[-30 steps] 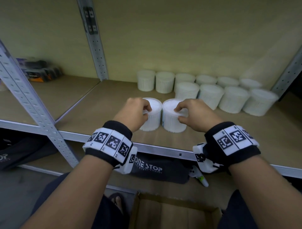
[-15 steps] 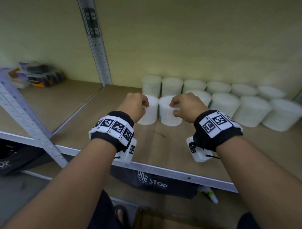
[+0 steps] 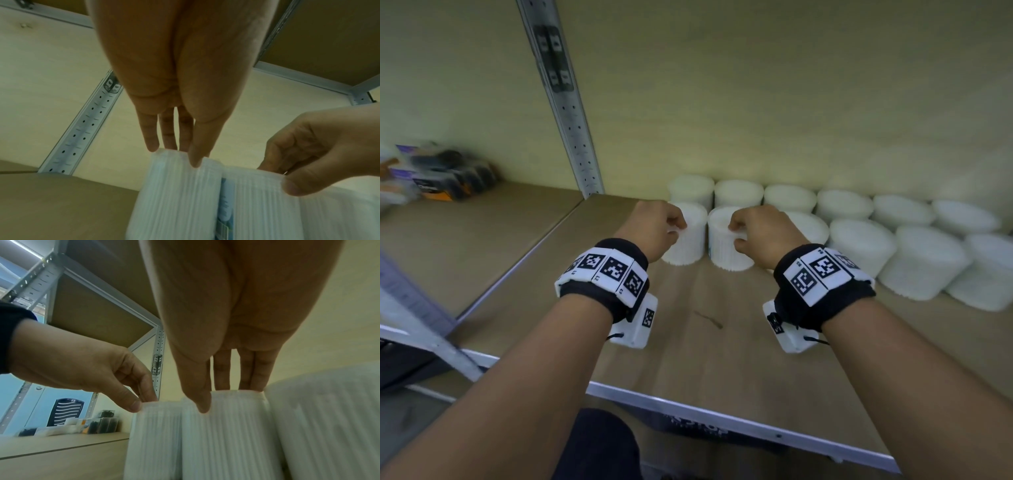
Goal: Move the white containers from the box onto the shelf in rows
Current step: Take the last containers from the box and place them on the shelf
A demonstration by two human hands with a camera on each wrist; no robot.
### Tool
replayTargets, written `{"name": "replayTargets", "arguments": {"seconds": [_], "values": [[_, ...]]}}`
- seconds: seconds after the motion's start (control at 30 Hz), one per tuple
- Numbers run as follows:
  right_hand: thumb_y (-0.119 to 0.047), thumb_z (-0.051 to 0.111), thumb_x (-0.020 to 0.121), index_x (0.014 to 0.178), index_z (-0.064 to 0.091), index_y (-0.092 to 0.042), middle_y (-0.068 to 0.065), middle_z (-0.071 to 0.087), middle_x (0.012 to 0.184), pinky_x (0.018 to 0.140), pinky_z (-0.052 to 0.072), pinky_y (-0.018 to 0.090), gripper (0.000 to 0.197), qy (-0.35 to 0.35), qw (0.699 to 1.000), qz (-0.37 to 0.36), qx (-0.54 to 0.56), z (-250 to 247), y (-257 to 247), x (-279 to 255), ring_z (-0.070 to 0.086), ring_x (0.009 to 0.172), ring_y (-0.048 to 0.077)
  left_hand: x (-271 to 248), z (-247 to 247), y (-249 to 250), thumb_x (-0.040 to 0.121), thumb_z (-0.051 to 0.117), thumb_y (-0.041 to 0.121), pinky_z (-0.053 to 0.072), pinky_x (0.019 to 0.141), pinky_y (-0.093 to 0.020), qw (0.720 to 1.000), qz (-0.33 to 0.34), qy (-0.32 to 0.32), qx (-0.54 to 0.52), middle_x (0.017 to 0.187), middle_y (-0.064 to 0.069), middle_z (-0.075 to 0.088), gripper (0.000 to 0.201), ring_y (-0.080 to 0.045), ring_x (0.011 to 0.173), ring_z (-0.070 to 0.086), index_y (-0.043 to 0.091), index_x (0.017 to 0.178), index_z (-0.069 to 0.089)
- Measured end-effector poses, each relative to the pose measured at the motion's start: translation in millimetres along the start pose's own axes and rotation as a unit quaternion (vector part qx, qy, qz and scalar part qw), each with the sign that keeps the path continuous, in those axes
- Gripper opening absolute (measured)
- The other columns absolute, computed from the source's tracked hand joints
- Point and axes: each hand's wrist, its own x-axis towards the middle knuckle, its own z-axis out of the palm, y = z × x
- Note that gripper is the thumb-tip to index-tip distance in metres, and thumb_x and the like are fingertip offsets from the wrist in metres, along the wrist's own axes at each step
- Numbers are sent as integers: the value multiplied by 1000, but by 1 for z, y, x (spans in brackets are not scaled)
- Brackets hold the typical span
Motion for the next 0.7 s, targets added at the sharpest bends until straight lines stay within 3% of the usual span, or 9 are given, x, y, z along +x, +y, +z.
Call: {"name": "replayTargets", "arguments": {"seconds": [0.4, 0.53, 0.7], "values": [[-10, 52, 92, 129, 57, -12, 11, 62, 125, 92, 48, 34, 38, 17, 1000, -3, -6, 6, 2, -3, 56, 114, 27, 5, 5, -2, 90, 54, 3, 40, 88, -19, 1000, 12, 10, -8, 121, -10, 64, 27, -23, 112, 59, 8, 112, 68], [-12, 53, 91, 131, 55, -13, 11, 60, 126, 94, 48, 36, 40, 9, 1000, -1, 4, 4, 3, -5, 54, 117, 27, 3, 1, 1, 89, 55, 5, 41, 94, -24, 999, 22, -23, 34, 126, -10, 60, 31, -24, 117, 55, 8, 120, 63], [-21, 56, 89, 138, 47, -14, 9, 46, 141, 106, 41, 38, 50, -26, 1000, -3, 12, 0, 3, -9, 41, 131, 25, 5, -7, 11, 89, 59, 18, 41, 96, -29, 993, 3, -82, 85, 133, -9, 54, 41, -24, 119, 52, 11, 129, 54]]}}
